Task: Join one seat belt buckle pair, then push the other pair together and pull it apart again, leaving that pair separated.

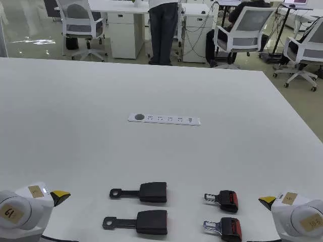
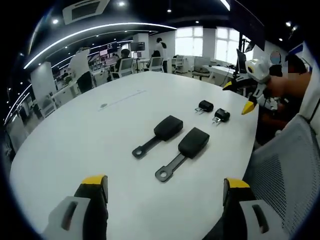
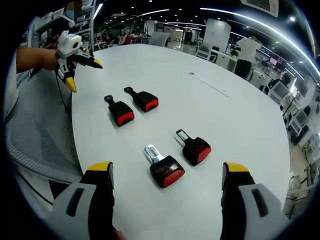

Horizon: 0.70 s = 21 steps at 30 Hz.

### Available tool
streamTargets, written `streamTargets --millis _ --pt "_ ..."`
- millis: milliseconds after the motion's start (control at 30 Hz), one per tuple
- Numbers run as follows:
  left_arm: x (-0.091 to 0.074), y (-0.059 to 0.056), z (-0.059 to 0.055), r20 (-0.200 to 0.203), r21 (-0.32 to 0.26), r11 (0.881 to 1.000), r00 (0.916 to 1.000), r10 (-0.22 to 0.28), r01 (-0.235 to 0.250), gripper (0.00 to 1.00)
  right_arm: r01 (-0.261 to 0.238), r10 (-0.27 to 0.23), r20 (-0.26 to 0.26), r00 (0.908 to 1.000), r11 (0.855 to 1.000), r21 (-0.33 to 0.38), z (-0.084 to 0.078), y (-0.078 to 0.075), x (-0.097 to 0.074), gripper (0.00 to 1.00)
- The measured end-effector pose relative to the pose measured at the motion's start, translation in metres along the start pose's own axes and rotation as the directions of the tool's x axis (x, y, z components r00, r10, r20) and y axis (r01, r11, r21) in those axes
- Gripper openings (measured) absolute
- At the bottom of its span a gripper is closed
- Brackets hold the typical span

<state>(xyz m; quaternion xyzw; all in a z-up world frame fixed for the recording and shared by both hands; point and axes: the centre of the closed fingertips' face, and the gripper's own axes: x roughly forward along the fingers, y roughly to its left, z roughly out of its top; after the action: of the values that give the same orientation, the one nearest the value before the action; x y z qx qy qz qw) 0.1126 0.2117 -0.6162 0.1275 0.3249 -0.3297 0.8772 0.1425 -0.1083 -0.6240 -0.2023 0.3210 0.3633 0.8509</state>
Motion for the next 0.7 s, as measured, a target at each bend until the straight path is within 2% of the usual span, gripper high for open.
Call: streamTargets --millis 167,267,700 --pt "0.0006 -0.0043 -0.0028 -0.019 0.022 1.0 0.9997 -0.013 0.013 0.98 -0.001 0.001 -0.013 0.9999 1.0 -0.008 -0.0022 0.0005 0.0008 0.88" --pt "-0.0002 -0.005 -0.0011 -0.011 0.009 1.0 0.9998 -0.014 0.014 0.98 0.001 -0.002 -0.02 0.9998 1.0 -0.013 -0.0029 -0.0004 0.0005 0.88" --pt "-0.0005 -0.0033 -0.0008 -0.01 0.017 1.0 0.9999 -0.009 0.009 0.98 0.013 -0.013 -0.014 0.9998 1.0 0.005 -0.0036 -0.0012 -0.0024 0.93"
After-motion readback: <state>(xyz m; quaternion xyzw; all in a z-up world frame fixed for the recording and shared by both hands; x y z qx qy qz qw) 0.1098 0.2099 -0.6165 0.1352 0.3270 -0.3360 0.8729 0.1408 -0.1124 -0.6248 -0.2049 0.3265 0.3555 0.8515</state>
